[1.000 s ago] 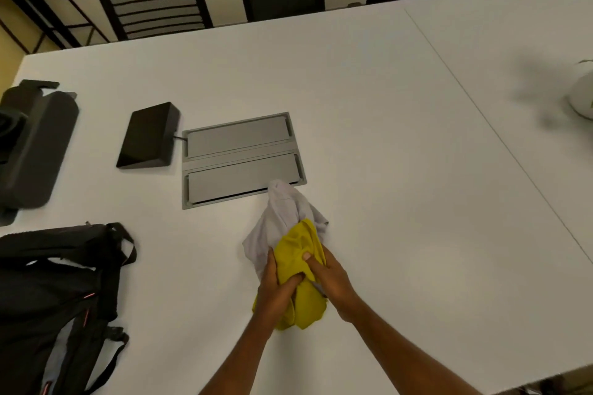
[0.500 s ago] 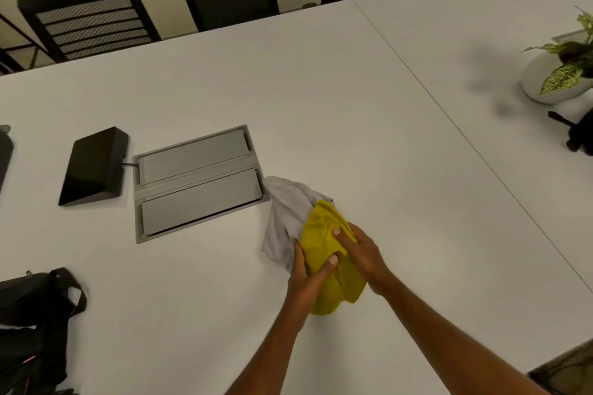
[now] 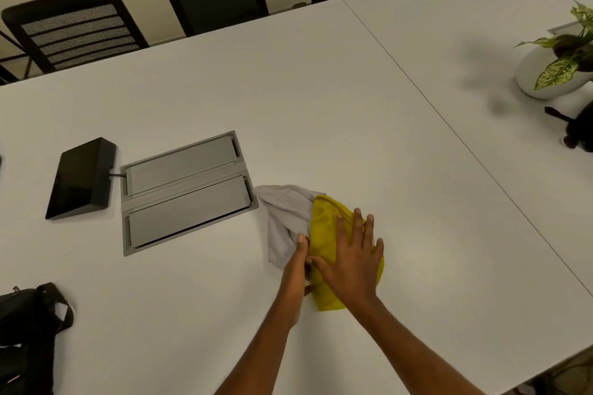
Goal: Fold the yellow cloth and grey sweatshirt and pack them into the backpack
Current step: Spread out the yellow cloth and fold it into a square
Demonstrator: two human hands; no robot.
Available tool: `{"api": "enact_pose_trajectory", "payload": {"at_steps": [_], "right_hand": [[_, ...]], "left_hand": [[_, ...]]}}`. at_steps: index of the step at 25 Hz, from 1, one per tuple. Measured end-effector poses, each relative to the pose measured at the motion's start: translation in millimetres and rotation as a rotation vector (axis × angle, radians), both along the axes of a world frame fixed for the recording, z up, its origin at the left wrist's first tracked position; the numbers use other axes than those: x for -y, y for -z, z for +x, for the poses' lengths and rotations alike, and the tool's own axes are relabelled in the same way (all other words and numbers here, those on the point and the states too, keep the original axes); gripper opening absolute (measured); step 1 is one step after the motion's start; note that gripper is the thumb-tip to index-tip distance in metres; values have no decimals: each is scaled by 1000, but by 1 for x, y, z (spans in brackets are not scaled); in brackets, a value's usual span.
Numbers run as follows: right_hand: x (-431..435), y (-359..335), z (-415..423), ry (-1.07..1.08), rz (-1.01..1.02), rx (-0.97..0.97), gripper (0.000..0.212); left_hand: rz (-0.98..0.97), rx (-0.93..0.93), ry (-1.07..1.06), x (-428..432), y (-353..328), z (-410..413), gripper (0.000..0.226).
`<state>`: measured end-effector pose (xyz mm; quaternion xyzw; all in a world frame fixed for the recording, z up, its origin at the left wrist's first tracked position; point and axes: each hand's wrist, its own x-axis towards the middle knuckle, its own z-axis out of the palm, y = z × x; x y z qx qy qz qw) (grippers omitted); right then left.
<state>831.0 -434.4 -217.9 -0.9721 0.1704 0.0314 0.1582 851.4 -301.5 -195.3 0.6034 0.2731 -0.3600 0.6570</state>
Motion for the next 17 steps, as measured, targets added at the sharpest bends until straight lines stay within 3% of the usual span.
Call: {"api": "enact_pose_trajectory", "payload": {"at_steps": [4,6,8,11,13,17], "right_hand": [[11,9,10,44,60,-103,81],[25,14,12,63,125,-84,70],[42,16,13,93,181,-43,64],[58,12,14,137,258,-21,59],[62,12,13,142,281,22,54],[68,16,4,189,351,186,51]], "left_hand": [[49,2,39,4,0,8,66],[329,100,-48,6,12,10,44],[517,140,-171,2,21,16,54],[266,107,-184,1,37,28,96],[145,138,-118,11,40,37,103],[97,252,-16,38,45,52,104]]}}
